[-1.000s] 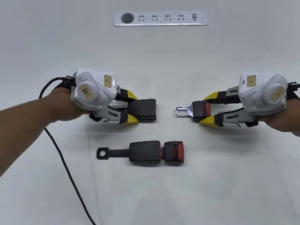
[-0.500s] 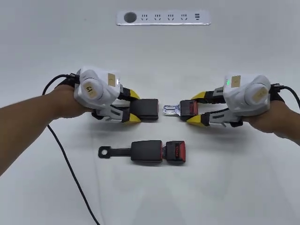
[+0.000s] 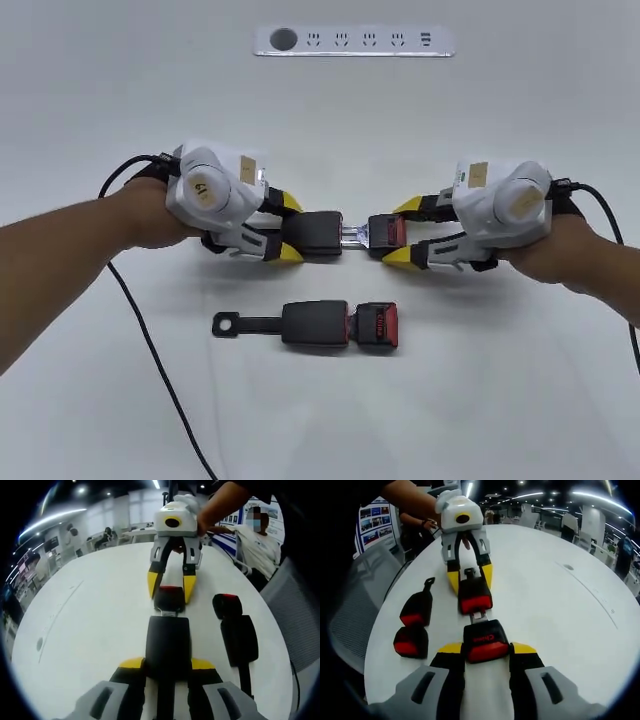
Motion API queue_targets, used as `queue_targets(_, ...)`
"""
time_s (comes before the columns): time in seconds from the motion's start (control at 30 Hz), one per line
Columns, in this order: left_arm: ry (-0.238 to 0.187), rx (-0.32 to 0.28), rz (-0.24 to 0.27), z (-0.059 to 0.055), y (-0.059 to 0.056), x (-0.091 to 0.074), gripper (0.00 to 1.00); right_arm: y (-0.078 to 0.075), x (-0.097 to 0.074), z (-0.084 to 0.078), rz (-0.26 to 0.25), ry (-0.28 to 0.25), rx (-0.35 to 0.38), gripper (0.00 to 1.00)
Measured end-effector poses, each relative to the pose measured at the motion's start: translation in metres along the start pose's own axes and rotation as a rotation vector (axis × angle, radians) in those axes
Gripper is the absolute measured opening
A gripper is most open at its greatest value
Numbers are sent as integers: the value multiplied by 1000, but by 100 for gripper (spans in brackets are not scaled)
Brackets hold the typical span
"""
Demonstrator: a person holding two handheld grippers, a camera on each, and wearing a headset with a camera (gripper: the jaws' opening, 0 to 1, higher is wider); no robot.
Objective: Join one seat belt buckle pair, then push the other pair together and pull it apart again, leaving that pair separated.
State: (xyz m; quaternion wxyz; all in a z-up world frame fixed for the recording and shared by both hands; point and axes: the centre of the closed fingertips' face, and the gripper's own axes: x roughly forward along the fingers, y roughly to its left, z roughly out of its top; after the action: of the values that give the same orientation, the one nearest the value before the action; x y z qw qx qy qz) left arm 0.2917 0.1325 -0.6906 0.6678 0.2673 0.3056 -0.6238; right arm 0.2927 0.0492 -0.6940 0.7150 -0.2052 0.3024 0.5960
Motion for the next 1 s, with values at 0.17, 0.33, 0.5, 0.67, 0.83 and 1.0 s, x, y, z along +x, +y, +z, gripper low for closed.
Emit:
queue_targets(0.17,8,6,-7,-1,0,1,33,-3,1,0,6,6,-7,33)
queue_targets(0.33,18,9,-9,-1,1,1,33,-2,2,0,4,15,-1,33)
queue_targets(0.5,24,3,-8,-2,1,1,33,-1,3,3,5,21,2,32)
queue_targets(0.67,23,3,-8,-3,1,1,33,-2,4,2,2,26,5,32)
queue_targets(0.83,31,14,-14,1,-2,2,32,0,11,9,5,18,13,32)
queue_targets(1.0,36,14,-18,-1,-4,1,32,1,13,9,0,31,17,32)
